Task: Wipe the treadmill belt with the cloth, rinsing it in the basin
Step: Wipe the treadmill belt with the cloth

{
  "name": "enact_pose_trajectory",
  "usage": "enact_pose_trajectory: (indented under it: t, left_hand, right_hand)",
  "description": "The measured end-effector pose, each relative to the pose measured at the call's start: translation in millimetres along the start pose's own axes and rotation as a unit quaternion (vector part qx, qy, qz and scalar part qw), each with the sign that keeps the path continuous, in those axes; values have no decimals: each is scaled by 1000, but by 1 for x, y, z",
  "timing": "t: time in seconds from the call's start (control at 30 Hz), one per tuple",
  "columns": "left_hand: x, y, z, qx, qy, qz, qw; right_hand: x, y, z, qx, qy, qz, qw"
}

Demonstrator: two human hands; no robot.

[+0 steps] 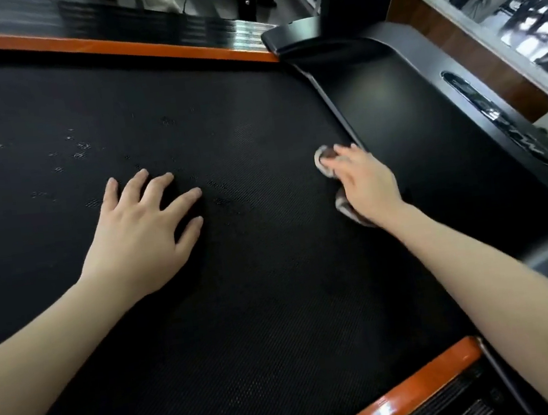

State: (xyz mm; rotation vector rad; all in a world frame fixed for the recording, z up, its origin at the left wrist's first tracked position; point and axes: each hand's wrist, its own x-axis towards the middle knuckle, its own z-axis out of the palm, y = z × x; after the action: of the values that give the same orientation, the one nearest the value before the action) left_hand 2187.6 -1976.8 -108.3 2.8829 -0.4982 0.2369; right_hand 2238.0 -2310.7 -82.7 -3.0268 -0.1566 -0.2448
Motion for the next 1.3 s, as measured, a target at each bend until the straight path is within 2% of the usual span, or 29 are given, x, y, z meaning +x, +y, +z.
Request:
enact_pose_trajectory:
  t: [0.07, 0.13, 0.27, 0.33, 0.47, 0.57, 0.77, 0.83, 1.0, 1.13, 1.2, 1.3]
  left_hand:
    - [0, -1, -1, -2, 3, -3, 1000]
    - [0, -1, -1, -3, 4, -2, 1000]
    - [0, -1, -2, -7, 5, -6, 1000]
    - [-1, -1, -2, -7, -1, -5, 1000]
    - [-1, -2, -2, -8, -4, -13, 1000]
    - [-1, -1, -2, -9, -14, -13, 1000]
    - [8, -5, -9, -37, -5, -19, 999]
    - [27, -11, -17, -3, 3, -28, 1000]
    - [71, -35, -11, 97, -66, -99, 988]
    - [73, -44, 6, 47, -25, -114, 992]
    - [72, -44, 8, 45, -16, -108, 993]
    - [74, -46, 8, 41, -8, -107, 993]
  right_hand:
    - [31, -7, 4, -2, -9, 51, 999]
    - [24, -17, 3, 24, -8, 45, 999]
    - [-56, -48, -4, 64, -43, -112, 991]
    - [-72, -51, -12, 42, -79, -135, 987]
    - [-78, -36, -20, -49, -64, -225, 971]
    - [-70, -30, -10, -8, -49, -251, 967]
    - [-30, -25, 5, 61, 18, -193, 979]
    - [-12, -24, 9, 63, 36, -151, 986]
    - [58, -15, 18, 32, 56, -46, 997]
    - [91, -26, 20, 15, 50, 30, 998]
    - [66, -45, 18, 36, 69, -52, 996]
    - [-13, -81, 20, 99, 48, -267, 957]
